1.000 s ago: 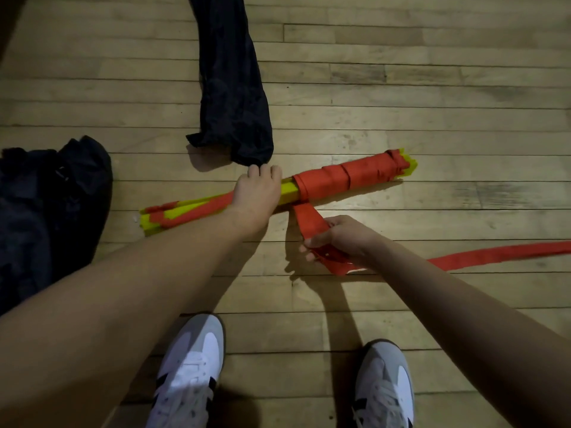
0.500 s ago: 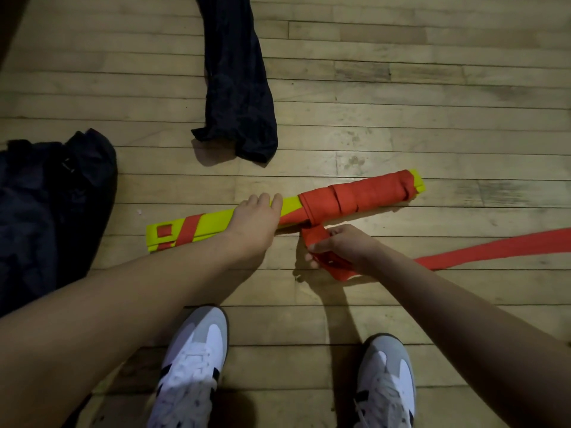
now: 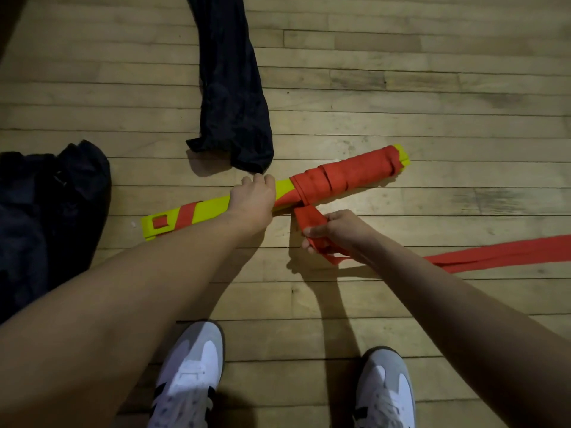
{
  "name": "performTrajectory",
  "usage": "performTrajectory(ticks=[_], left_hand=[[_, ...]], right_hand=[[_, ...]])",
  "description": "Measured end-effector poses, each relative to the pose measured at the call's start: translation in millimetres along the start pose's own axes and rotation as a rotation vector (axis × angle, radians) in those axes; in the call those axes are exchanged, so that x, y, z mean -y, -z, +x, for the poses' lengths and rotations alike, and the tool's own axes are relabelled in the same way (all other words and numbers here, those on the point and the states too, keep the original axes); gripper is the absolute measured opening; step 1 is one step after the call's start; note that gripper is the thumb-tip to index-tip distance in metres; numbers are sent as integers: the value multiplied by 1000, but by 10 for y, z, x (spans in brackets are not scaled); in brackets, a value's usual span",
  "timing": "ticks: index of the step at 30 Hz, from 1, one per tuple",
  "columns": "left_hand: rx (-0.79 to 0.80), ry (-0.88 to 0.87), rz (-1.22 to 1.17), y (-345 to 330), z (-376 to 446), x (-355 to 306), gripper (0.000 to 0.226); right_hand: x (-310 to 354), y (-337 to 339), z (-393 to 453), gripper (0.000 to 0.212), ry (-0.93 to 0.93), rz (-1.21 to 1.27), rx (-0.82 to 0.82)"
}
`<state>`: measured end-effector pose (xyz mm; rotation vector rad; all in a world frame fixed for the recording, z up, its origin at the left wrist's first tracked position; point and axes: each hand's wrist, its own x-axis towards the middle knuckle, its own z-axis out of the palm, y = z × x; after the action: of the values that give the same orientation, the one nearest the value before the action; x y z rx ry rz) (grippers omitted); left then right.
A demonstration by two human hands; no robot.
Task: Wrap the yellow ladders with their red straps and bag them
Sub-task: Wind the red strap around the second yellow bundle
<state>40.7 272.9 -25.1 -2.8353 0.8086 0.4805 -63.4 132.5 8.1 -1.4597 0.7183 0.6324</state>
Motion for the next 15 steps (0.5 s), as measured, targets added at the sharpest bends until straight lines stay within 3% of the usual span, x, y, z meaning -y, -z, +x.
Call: performTrajectory(ticks=[6, 11, 15], left_hand=[[-108, -30, 83, -23, 86, 22, 83], [-267, -231, 322, -263, -88, 26, 83], [-360, -324, 324, -535, -332, 39, 81]], right_hand=[[-41, 87, 50, 13, -81, 10, 134], [-182, 50, 96, 27, -125, 50, 184], [-220, 58, 114, 26, -124, -14, 133]])
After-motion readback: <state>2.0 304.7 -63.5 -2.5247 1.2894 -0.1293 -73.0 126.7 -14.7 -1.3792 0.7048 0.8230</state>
